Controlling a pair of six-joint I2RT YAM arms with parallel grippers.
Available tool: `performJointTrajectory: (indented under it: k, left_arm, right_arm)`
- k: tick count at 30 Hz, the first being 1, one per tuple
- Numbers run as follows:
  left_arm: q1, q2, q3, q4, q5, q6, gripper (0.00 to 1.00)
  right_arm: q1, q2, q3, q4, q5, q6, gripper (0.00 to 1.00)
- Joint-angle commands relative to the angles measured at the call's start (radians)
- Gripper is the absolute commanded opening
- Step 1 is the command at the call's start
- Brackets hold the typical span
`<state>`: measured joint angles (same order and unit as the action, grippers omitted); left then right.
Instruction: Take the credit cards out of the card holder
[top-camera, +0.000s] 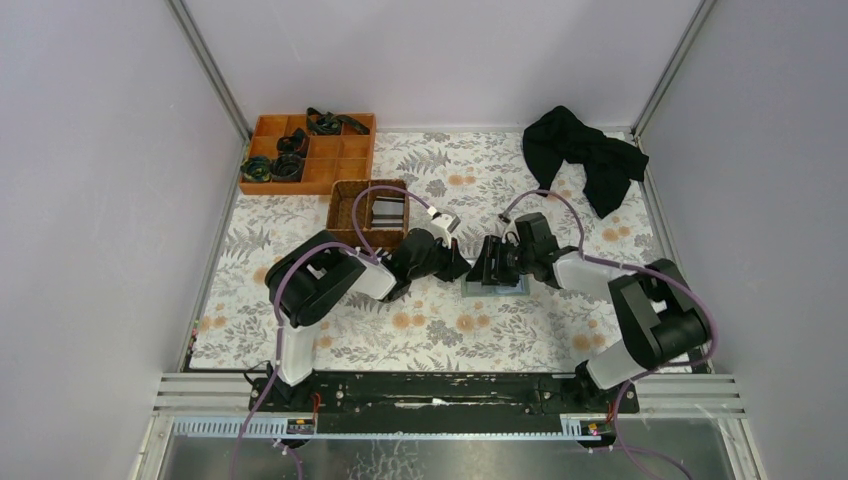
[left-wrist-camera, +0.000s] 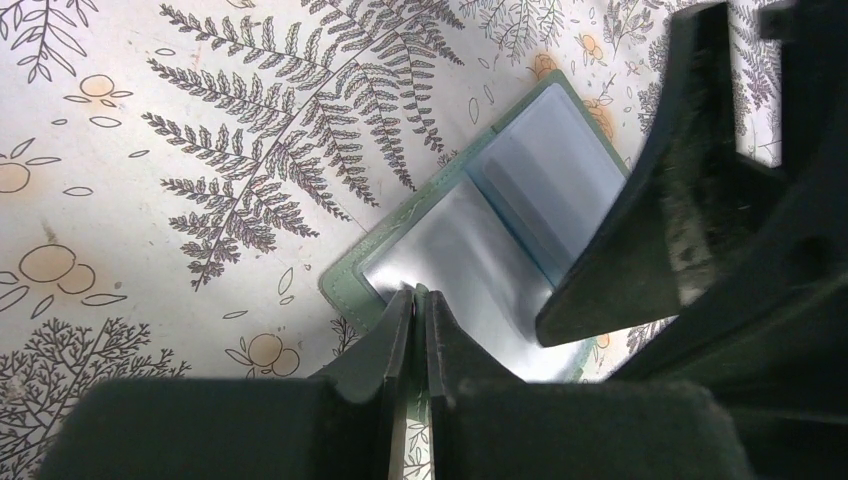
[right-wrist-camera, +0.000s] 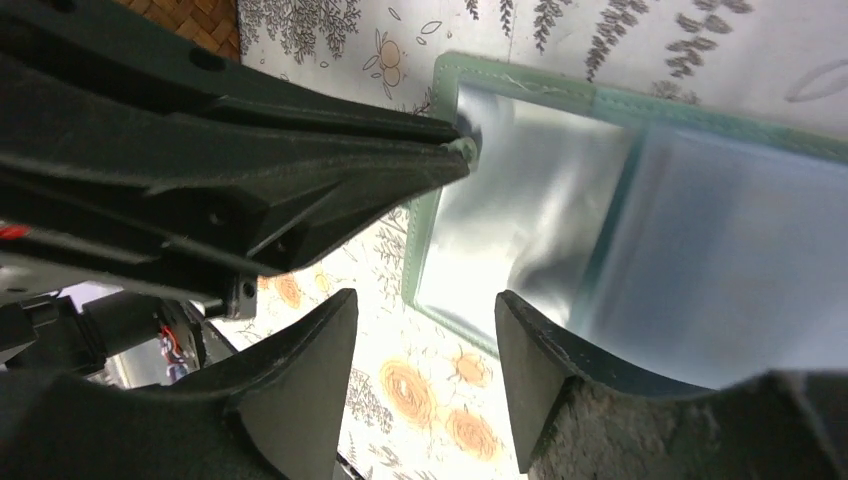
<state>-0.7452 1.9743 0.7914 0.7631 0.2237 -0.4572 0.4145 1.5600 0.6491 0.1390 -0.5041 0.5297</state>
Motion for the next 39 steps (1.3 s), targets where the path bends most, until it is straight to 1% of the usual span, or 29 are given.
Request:
performJointTrajectory:
  k: [1,3,5,8,10,20,29,34,39]
  left_arm:
    - [-0.001,0.028,-0.017,-0.137,-0.027,0.045,0.00]
    - [0.000,0.023,-0.017,-0.137,-0.026,0.047,0.00]
    - [0.000,0.017,-0.019,-0.137,-0.024,0.048,0.00]
    - [0.000,0.003,-0.028,-0.135,-0.021,0.050,0.00]
    - [0.000,-0.009,-0.036,-0.131,-0.021,0.051,0.00]
    - [0.001,-0.006,-0.048,-0.111,-0.009,0.047,0.00]
    - [0.001,0.003,-0.042,-0.110,-0.004,0.045,0.00]
    - [0.001,0.015,-0.038,-0.110,0.006,0.046,0.00]
    - [0.001,0.019,-0.040,-0.109,0.007,0.045,0.00]
  right_arm:
    - [-0.003,-0.164,0.039,-0.128,0.135,-0.037,0.60]
    - [-0.020,-0.206,0.060,-0.198,0.219,-0.050,0.60]
    - [-0.030,-0.220,0.077,-0.276,0.311,-0.069,0.64]
    - [-0.036,-0.198,0.094,-0.355,0.459,-0.095,0.70]
    - [-0.051,-0.176,0.092,-0.381,0.504,-0.102,0.72]
    - [-0.062,-0.143,0.062,-0.334,0.433,-0.105,0.71]
    - [-0.061,-0.115,0.031,-0.257,0.297,-0.083,0.70]
    - [-0.061,-0.141,0.007,-0.215,0.231,-0.064,0.71]
    - [-0.061,-0.204,0.015,-0.226,0.212,-0.063,0.69]
